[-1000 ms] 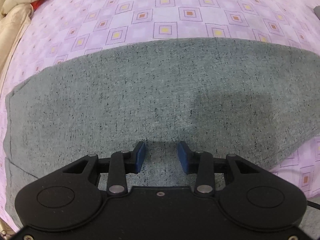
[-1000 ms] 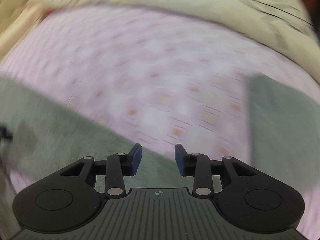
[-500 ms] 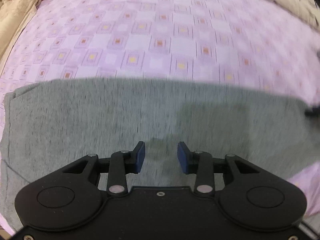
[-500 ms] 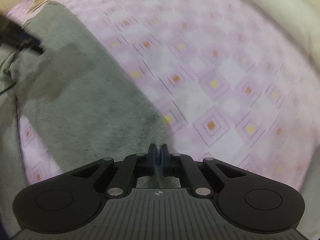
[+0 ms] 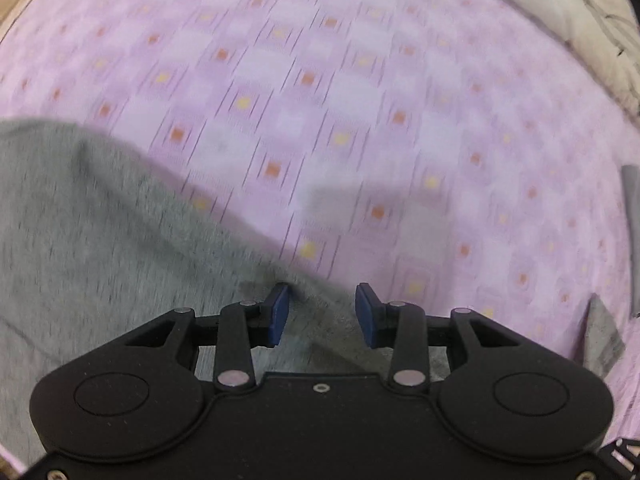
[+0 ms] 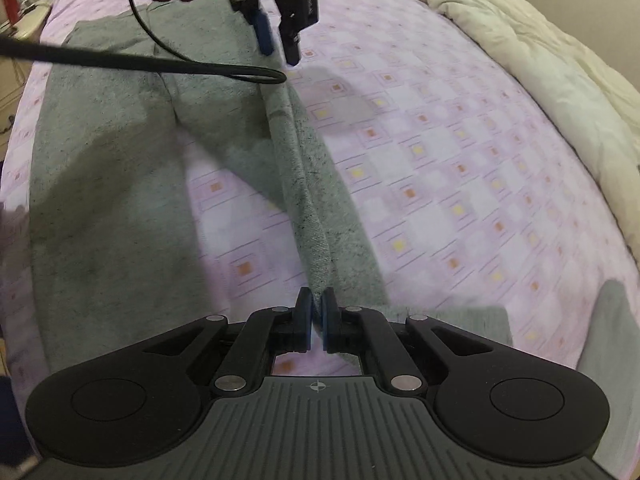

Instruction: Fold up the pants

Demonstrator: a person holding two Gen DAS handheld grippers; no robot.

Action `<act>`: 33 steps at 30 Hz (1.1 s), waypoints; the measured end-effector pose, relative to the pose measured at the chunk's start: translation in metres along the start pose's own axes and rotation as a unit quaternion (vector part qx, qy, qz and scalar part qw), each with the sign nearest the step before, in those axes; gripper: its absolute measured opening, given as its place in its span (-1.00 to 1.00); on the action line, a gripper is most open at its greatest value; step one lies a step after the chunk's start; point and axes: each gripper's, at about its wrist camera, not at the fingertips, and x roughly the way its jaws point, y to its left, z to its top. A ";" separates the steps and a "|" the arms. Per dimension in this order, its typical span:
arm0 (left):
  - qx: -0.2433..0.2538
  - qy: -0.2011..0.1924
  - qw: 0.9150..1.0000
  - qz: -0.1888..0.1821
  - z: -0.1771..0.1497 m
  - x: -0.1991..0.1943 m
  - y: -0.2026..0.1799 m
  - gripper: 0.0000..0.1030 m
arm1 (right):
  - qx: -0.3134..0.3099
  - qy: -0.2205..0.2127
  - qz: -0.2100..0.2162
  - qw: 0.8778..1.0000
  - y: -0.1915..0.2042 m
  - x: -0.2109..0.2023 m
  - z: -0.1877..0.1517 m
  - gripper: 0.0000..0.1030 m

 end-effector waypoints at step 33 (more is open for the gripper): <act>0.004 -0.074 0.997 -0.016 -0.129 -0.048 0.043 -0.92 | 0.481 0.020 -0.230 0.846 -0.082 0.056 0.036 -0.38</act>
